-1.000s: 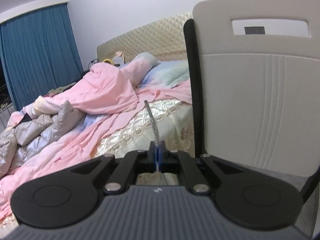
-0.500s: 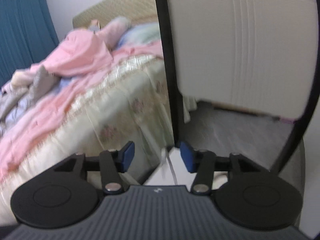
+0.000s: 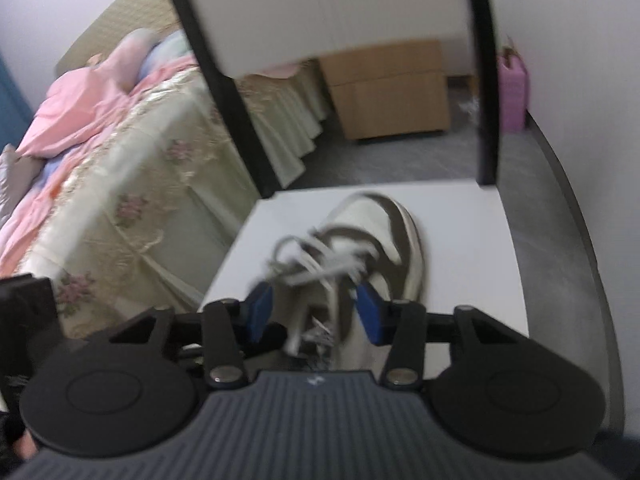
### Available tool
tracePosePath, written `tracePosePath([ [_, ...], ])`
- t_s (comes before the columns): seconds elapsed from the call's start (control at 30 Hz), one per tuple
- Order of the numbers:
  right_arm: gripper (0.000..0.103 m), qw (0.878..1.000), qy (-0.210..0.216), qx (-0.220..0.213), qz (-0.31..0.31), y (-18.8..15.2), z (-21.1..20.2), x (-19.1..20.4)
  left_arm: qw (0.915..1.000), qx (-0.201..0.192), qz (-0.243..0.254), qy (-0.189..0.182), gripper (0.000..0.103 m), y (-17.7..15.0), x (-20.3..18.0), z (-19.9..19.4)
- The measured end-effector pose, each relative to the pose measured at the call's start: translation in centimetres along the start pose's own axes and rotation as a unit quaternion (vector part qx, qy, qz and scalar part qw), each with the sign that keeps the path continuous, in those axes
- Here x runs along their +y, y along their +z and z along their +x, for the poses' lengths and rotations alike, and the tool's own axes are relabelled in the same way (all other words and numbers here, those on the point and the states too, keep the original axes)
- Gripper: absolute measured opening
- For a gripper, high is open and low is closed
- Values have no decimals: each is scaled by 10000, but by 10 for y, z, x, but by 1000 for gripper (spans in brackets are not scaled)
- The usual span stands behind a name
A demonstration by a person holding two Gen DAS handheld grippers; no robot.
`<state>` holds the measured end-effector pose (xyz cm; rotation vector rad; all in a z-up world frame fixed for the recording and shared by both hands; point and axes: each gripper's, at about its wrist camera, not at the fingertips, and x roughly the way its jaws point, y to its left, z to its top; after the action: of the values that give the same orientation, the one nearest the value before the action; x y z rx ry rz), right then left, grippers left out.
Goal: Lace up shoes with both hands
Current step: 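Pull the white lace taut upward and across the sneaker with the right gripper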
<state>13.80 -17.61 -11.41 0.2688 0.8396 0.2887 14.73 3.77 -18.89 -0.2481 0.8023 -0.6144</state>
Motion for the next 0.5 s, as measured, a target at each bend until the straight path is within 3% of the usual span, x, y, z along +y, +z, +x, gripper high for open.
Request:
tracePosePath([
  [0.03, 28, 9999, 4, 10, 117, -7, 2, -4, 9999, 12, 136, 80, 41, -2, -6, 0],
  [0.07, 25, 9997, -62, -27, 221, -13, 3, -7, 9993, 33, 322, 192, 41, -3, -12, 1],
  [0.23, 24, 9984, -76, -138, 538, -28, 8, -18, 9978, 61, 497, 427, 41, -8, -28, 3],
  [0.37, 19, 9958, 164, -382, 819, -38, 2, -35, 9973, 40, 481, 561, 41, -12, -37, 3],
  [0.5, 21, 9917, 508, -540, 1046, -44, -2, -53, 9956, -75, 481, 795, 41, -17, -47, 4],
])
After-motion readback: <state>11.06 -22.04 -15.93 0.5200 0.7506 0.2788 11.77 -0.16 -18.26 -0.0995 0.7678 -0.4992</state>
